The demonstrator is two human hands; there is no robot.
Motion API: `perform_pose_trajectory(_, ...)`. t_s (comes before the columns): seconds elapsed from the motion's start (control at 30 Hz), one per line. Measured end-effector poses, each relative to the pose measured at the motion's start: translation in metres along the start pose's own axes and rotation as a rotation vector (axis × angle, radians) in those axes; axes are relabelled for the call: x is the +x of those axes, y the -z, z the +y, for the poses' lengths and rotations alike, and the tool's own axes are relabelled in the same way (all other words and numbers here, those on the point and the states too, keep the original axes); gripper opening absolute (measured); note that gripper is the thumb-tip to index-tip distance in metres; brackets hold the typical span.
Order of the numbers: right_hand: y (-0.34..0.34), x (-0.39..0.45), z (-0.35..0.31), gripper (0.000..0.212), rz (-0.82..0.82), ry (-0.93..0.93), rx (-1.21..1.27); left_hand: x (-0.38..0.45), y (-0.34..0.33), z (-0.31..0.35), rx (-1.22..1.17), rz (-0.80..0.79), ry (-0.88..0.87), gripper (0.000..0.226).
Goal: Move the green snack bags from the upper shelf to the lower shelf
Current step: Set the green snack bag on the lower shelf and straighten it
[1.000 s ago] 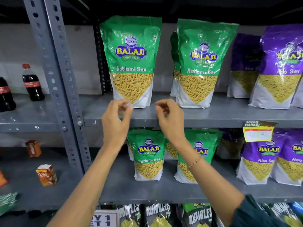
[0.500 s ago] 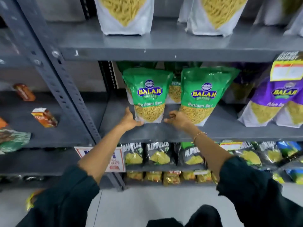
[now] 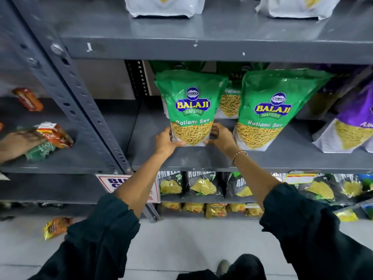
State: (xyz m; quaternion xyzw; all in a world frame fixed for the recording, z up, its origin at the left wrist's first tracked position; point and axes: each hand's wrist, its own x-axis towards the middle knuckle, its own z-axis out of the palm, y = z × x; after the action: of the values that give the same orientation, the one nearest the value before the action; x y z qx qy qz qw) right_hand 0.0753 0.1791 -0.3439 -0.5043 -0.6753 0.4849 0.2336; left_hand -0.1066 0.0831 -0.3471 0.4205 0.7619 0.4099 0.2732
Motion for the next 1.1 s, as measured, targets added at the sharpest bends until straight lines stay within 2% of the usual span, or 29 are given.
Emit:
perform_pose_trajectory(0.27,-0.037,-0.012,-0.014,0.07,0.044,0.076,-0.019,-0.002,0.035,-0.024,-0.079,-0.036,0.0,0.07)
perform_pose_trajectory(0.53,-0.041,-0.013,-0.023,0.069,0.0,0.064,-0.023,-0.005,0.045,-0.027,-0.044,-0.069,0.027,0.074)
perform_pose_trajectory(0.63,-0.043,-0.017,-0.024,0.074,-0.028,0.07,-0.051,-0.004,0.048,-0.024,0.048,-0.115,0.064,0.072)
perform_pose_trajectory(0.7,-0.043,-0.022,-0.02,0.08,-0.019,0.075,-0.057,-0.01,0.045,-0.021,0.151,-0.076,0.14,0.064)
perform_pose_trajectory(0.77,-0.039,-0.028,-0.011,0.068,0.061,0.063,-0.058,-0.025,0.039,-0.017,0.233,-0.002,0.194,0.04)
perform_pose_trajectory(0.83,-0.029,-0.037,0.001,0.035,0.129,0.038,-0.078,-0.042,0.024,-0.011,0.282,-0.034,0.18,0.023)
perform_pose_trajectory(0.9,-0.01,-0.049,0.016,0.014,0.172,0.0,-0.123,-0.056,0.001,-0.002,0.184,-0.175,0.161,0.023)
perform_pose_trajectory(1.0,0.036,-0.07,0.044,0.011,0.306,-0.07,-0.145,-0.063,-0.038,0.024,0.059,-0.366,0.033,0.023)
perform_pose_trajectory(1.1,0.093,-0.089,0.072,0.016,0.517,-0.134,-0.135,-0.056,-0.077,0.053,-0.007,-0.443,-0.044,0.056)
